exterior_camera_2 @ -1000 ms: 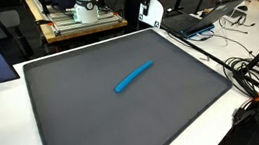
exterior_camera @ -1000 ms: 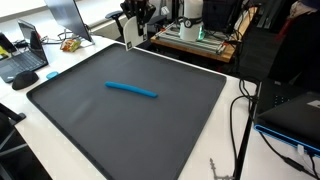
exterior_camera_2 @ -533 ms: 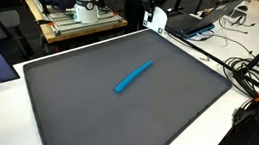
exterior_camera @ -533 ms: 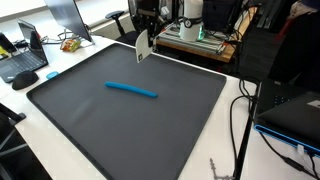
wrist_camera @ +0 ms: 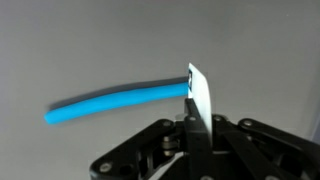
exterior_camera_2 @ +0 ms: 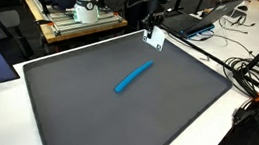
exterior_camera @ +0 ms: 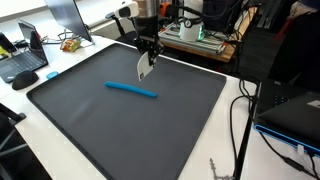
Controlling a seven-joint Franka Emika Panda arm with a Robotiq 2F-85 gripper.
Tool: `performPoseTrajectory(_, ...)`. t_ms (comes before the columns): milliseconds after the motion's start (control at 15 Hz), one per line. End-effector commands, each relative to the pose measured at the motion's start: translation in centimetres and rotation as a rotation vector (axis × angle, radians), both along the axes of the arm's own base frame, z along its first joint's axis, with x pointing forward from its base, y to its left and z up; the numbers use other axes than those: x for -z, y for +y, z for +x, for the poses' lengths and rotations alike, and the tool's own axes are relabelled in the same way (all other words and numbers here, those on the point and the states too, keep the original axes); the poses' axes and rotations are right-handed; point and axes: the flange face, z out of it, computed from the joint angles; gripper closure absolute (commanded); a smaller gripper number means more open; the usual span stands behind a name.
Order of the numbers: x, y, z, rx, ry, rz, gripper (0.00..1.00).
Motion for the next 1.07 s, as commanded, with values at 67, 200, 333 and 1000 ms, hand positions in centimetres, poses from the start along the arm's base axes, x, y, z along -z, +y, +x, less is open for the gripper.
performPoseTrajectory(67, 3.1, 0.1, 0.8, -0.011, -0.001, -0.024, 0.99)
performPoseTrajectory(200, 4.2, -0.2, 0.9, -0.021, 0.008, -0.031, 0.99)
performPoseTrajectory(333, 5.1, -0.5, 1.0, -0.025, 0.014, -0.038, 0.99)
performPoseTrajectory(1000, 8.3, -0.9, 1.9, -0.055, 0.012, -0.072, 0.99)
